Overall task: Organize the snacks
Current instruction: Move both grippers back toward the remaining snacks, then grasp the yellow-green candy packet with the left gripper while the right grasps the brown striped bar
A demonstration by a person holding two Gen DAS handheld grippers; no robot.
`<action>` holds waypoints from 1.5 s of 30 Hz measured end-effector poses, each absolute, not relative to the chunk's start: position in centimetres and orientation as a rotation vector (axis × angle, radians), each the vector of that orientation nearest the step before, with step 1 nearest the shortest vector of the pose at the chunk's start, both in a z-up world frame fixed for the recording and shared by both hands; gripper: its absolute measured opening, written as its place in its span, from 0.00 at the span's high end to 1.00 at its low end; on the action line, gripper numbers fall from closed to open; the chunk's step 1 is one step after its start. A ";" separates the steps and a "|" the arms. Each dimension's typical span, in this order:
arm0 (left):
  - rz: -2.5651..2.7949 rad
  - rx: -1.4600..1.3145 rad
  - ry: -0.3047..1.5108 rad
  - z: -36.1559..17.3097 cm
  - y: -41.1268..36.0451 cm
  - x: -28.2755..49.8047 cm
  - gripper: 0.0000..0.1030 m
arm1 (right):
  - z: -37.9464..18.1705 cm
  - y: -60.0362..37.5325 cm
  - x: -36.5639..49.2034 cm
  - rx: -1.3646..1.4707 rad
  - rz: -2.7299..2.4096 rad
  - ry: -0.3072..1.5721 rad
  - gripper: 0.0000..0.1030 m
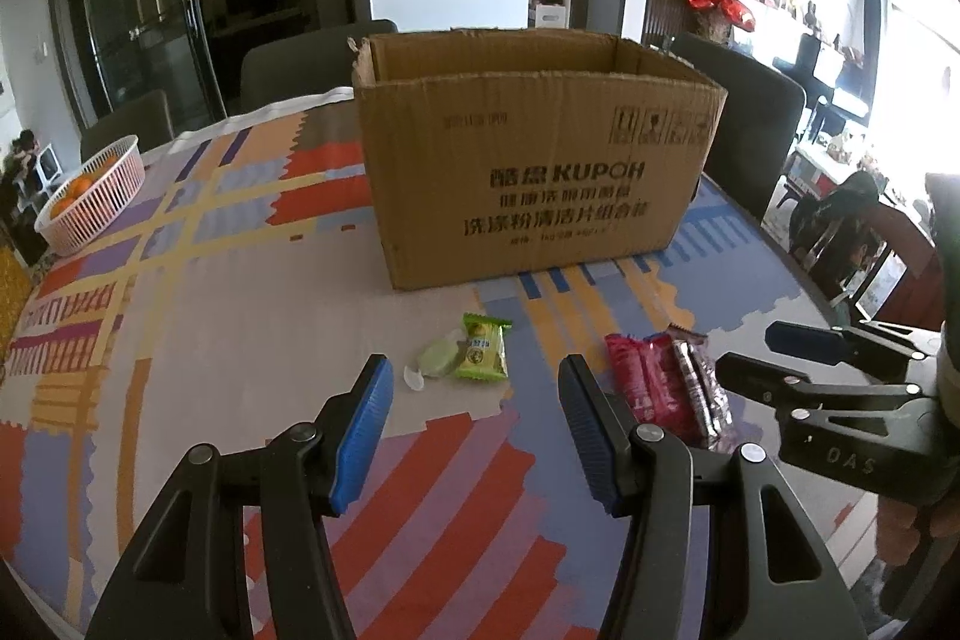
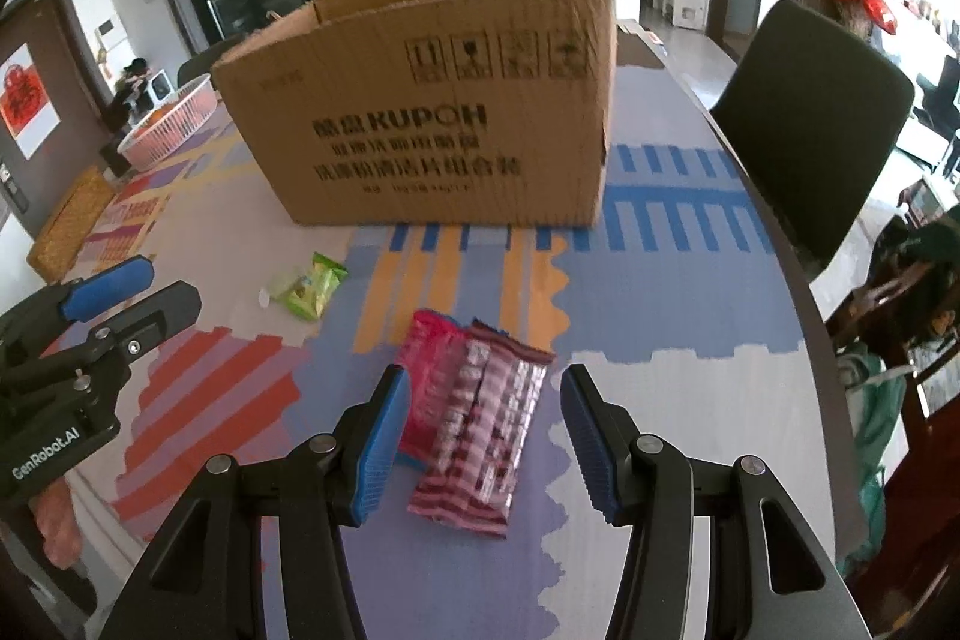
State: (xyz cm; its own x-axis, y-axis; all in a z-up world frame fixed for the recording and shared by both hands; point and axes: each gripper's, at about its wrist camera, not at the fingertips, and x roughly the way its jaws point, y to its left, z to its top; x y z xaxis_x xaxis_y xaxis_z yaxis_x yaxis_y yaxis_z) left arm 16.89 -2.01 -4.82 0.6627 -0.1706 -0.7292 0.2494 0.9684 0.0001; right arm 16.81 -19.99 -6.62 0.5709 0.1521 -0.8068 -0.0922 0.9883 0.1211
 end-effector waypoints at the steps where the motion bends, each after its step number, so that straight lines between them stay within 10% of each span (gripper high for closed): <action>1: -0.241 0.103 0.818 -5.1 -2.0 17.0 0.45 | -6.8 -20.0 16.8 0.070 0.142 0.957 0.48; 45: -0.298 0.164 0.939 -11.2 -4.7 25.0 0.76 | -11.7 -20.4 18.8 0.033 -0.021 1.044 0.57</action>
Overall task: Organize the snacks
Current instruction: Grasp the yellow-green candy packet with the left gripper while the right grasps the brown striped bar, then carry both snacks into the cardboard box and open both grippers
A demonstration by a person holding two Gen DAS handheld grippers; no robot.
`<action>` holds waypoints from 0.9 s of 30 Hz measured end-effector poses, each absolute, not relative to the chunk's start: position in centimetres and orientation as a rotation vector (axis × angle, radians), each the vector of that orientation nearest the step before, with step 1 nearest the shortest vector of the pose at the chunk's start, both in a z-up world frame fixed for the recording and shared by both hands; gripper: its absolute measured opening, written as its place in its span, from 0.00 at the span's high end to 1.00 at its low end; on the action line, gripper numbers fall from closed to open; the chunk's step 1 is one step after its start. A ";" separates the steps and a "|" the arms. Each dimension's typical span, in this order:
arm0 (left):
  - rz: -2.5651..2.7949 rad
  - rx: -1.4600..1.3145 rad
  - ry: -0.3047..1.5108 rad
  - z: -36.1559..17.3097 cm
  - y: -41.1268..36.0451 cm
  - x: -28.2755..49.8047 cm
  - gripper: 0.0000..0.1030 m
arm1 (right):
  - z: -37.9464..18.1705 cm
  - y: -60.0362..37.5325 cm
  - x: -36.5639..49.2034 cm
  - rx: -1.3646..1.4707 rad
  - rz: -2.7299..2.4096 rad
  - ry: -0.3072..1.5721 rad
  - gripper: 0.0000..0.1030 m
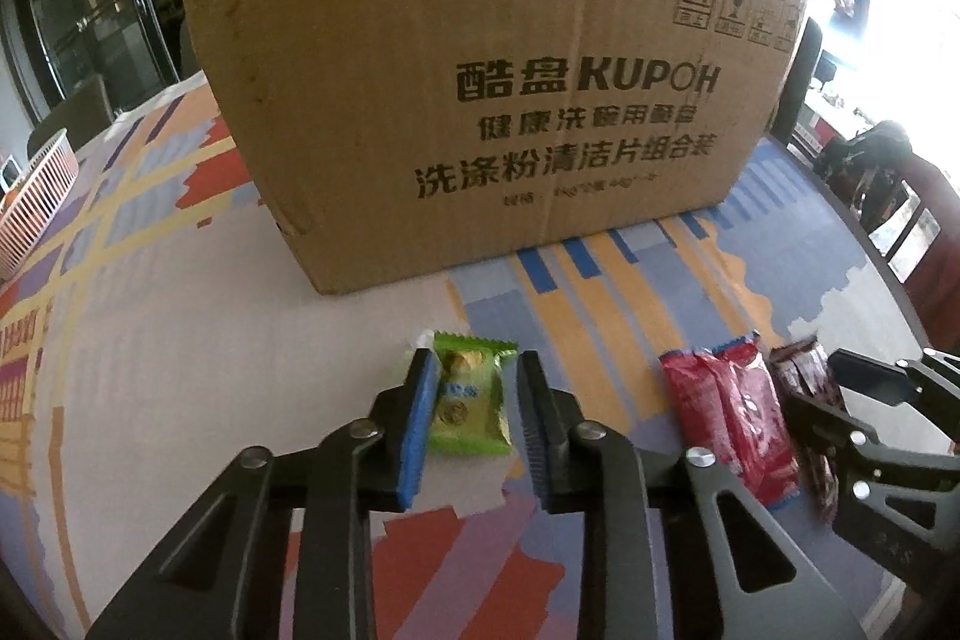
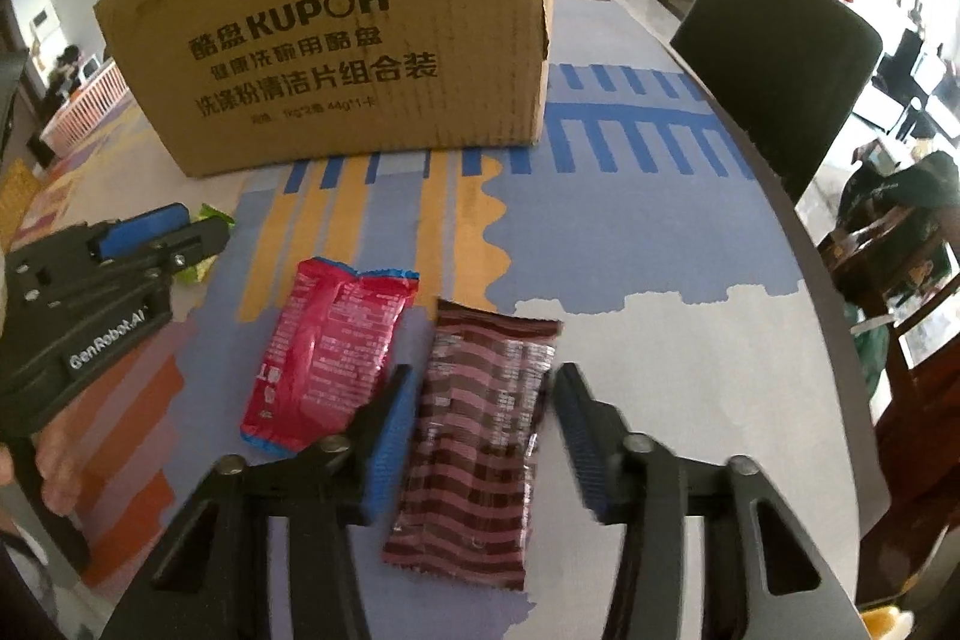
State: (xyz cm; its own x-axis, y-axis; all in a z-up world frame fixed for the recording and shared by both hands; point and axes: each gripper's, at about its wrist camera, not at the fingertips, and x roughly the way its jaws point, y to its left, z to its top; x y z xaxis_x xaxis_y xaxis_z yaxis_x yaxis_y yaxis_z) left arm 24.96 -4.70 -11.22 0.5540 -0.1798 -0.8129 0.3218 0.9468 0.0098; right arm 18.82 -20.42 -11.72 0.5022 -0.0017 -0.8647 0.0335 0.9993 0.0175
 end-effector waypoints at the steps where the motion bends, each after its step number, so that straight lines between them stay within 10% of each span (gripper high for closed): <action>1: -0.306 0.155 0.950 -11.2 -4.7 24.8 0.76 | -11.7 -20.4 18.8 0.036 -0.020 1.043 0.58; 27: -0.316 0.100 0.935 -8.9 -4.8 21.7 0.80 | -10.0 -21.1 18.0 0.089 0.069 0.994 0.67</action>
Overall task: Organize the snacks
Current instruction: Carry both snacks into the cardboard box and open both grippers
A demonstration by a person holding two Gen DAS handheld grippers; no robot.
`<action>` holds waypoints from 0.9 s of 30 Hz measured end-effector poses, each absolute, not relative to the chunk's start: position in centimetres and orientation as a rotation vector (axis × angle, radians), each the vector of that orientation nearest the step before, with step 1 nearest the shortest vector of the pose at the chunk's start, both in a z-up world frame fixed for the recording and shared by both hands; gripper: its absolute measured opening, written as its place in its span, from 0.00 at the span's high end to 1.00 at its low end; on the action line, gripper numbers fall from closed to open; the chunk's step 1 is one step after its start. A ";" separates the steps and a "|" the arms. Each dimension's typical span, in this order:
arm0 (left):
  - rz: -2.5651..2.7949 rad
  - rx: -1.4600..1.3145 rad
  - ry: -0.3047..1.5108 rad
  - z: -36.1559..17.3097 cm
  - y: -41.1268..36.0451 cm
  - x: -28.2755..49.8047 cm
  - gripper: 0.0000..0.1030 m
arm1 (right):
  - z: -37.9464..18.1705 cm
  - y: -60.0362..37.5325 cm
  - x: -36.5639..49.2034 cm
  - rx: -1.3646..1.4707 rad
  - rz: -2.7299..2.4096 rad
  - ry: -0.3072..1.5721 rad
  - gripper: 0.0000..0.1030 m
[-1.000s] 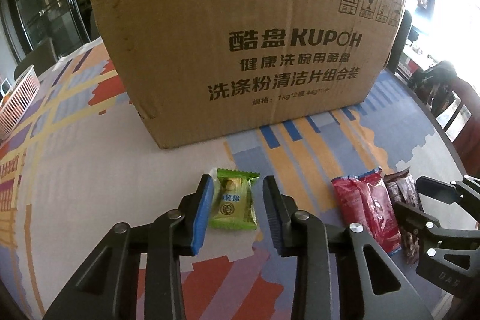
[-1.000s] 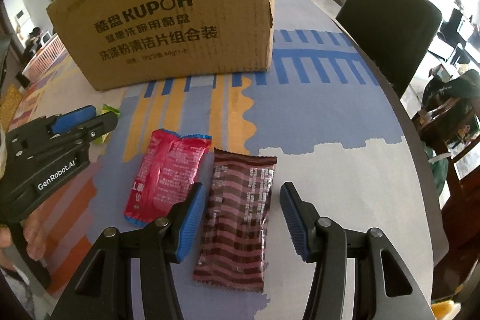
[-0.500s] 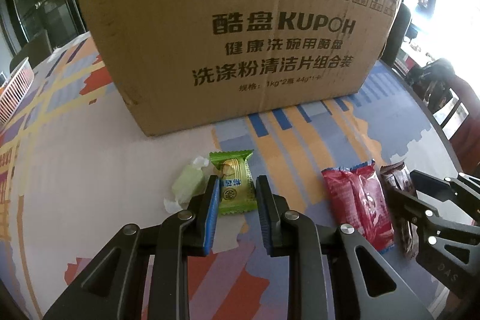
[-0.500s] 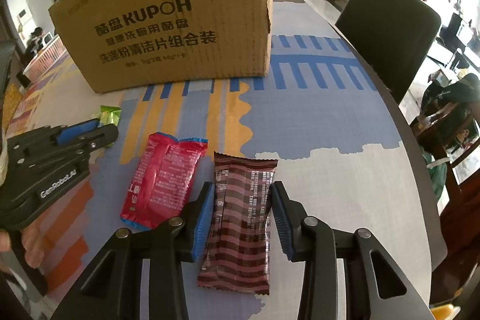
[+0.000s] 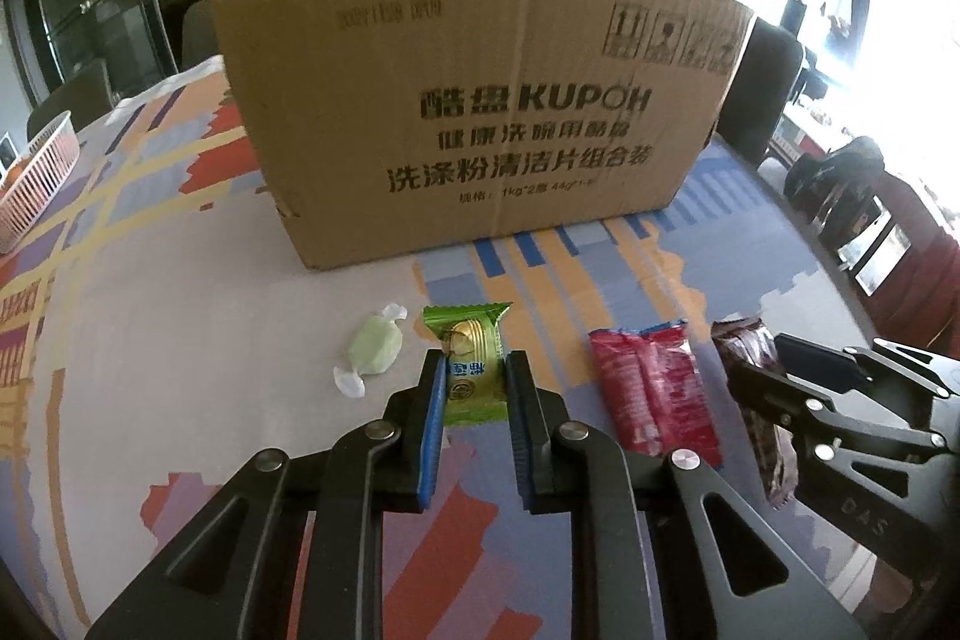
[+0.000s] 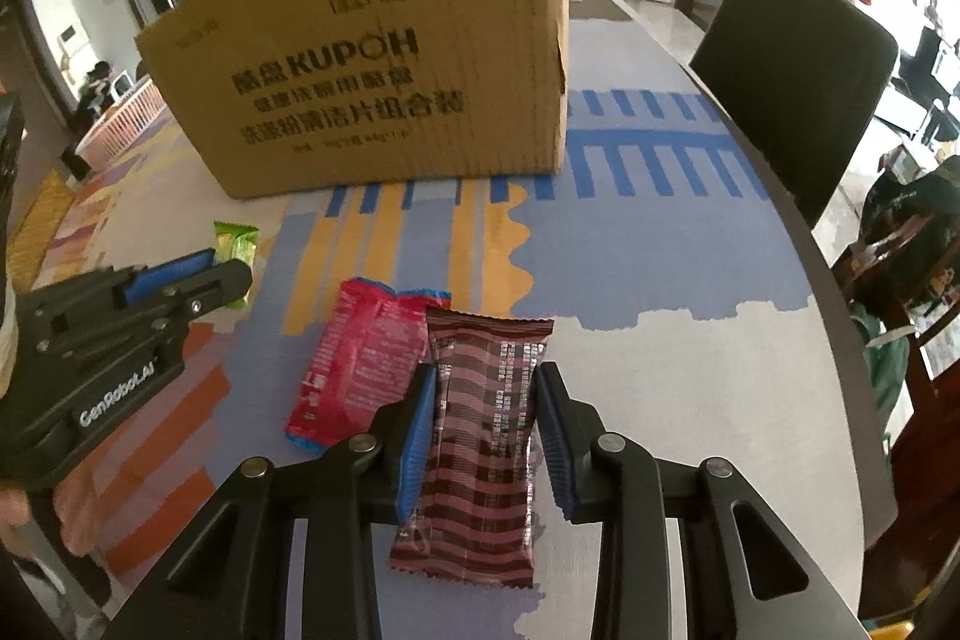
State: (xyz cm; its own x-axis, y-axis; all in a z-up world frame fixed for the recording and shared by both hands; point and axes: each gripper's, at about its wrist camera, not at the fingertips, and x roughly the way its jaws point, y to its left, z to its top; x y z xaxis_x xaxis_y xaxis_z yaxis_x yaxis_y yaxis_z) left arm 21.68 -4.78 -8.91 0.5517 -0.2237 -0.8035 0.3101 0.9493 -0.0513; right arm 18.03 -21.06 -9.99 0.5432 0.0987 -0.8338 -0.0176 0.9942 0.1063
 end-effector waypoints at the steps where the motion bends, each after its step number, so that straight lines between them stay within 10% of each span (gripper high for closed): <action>1: -0.318 0.097 0.929 -8.6 -4.8 21.5 0.80 | -9.7 -21.0 18.0 0.089 0.073 0.991 0.67; 27: -0.314 0.043 0.637 4.0 -3.6 22.2 0.80 | 1.3 -19.6 19.7 0.086 0.151 0.730 0.67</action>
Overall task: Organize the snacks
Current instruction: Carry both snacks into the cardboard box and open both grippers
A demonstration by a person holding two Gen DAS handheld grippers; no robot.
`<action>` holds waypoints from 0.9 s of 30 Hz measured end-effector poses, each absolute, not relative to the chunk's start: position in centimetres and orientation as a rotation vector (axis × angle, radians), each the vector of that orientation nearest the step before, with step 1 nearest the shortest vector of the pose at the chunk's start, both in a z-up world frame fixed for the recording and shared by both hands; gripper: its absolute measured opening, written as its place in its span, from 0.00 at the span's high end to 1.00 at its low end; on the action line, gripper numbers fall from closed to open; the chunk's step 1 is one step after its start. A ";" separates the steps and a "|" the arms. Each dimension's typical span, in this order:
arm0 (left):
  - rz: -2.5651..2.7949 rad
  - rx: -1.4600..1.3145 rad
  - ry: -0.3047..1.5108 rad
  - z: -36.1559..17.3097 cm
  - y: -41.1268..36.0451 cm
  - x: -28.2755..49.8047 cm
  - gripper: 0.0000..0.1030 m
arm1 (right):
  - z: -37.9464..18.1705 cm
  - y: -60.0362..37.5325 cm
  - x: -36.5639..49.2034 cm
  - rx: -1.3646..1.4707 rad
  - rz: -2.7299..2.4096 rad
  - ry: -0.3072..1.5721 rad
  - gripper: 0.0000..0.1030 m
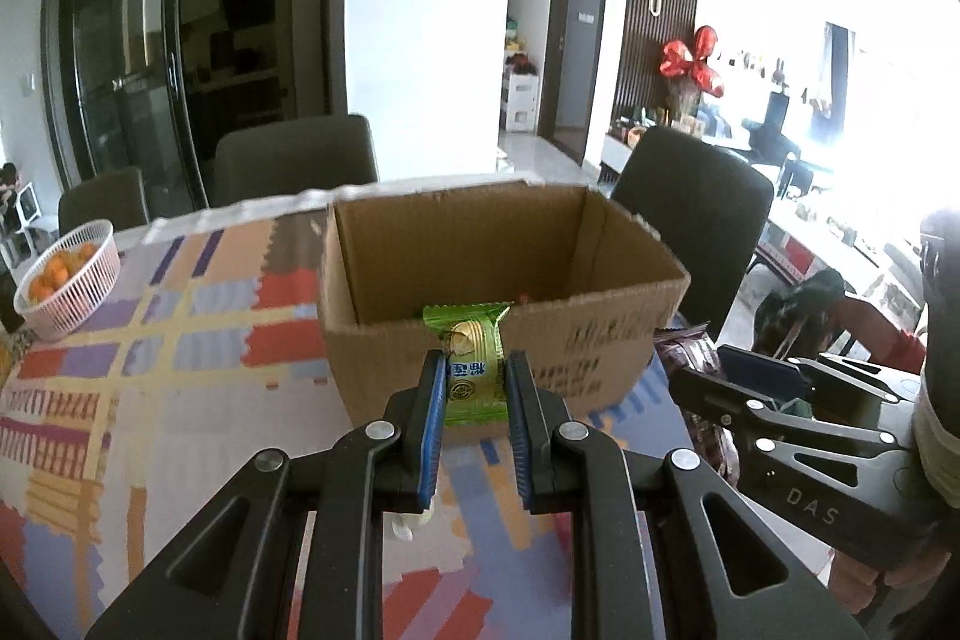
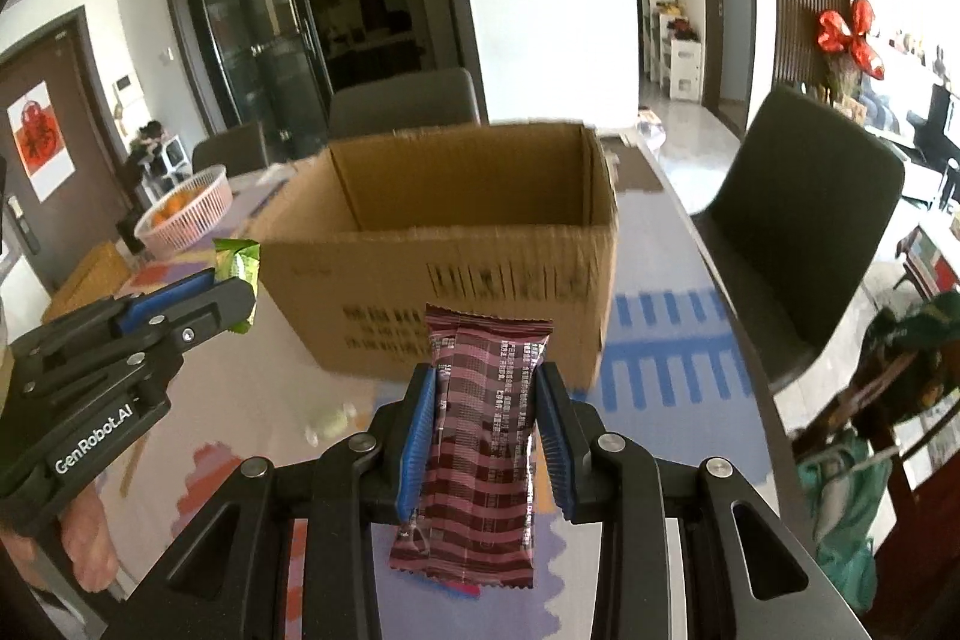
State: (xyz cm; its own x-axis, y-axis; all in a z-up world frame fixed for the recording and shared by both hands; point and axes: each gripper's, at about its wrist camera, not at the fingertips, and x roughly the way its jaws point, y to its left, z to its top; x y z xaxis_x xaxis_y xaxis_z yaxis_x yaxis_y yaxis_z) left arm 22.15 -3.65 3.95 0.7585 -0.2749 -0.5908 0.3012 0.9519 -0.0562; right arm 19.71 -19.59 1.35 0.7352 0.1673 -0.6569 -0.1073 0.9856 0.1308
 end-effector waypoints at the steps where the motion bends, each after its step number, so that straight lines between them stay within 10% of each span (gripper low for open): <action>1: -0.313 0.044 0.631 4.1 -3.6 22.2 0.80 | 1.8 -19.5 20.0 0.088 0.154 0.720 0.67; 27: -0.300 0.001 0.642 6.6 -2.5 30.0 0.80 | 8.4 -17.6 29.0 0.026 0.165 0.600 0.66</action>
